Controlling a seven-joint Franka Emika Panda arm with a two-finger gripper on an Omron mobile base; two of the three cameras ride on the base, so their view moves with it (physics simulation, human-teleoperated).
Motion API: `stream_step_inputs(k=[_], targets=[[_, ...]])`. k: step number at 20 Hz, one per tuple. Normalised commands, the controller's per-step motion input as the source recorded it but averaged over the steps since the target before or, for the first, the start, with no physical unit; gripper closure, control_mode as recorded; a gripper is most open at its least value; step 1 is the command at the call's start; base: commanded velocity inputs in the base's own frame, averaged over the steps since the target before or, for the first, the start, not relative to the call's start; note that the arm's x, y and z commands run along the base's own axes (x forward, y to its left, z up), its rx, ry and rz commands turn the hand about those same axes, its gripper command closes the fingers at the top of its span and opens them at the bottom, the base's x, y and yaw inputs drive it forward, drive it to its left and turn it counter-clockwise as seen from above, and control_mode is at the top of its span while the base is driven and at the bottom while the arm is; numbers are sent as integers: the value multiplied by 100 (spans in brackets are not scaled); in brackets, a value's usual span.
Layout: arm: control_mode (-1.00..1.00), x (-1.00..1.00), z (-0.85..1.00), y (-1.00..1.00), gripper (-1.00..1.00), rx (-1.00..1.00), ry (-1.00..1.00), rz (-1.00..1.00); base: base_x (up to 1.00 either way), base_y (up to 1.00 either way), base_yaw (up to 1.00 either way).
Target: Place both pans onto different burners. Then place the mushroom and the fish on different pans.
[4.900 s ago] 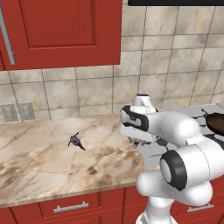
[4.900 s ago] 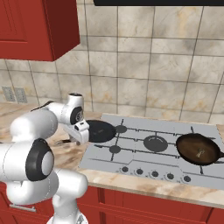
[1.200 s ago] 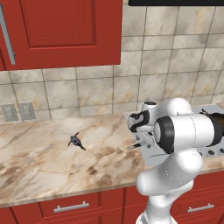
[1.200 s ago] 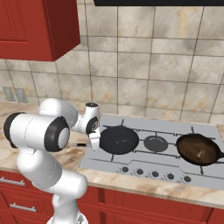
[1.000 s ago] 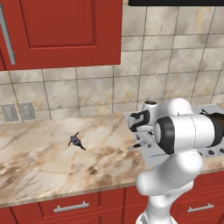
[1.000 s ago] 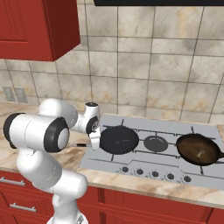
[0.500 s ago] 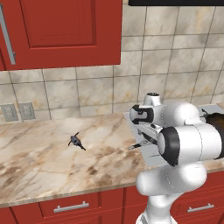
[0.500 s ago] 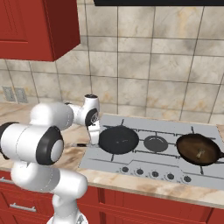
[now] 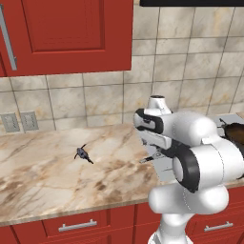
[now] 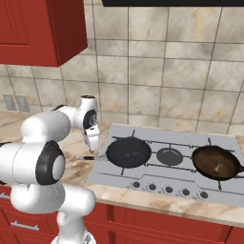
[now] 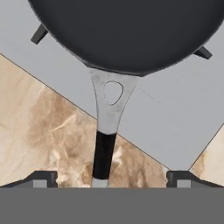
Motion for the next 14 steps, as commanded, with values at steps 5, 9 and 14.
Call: stream_step_inputs(k=[5, 9, 14], targets=[[-100, 0, 20, 48, -100, 0, 10, 12, 0, 0, 0], [-100, 0, 17, 38, -100, 0, 9, 14, 0, 0, 0], [-100, -4, 2, 38, -100, 0, 0, 15, 0, 0, 0]])
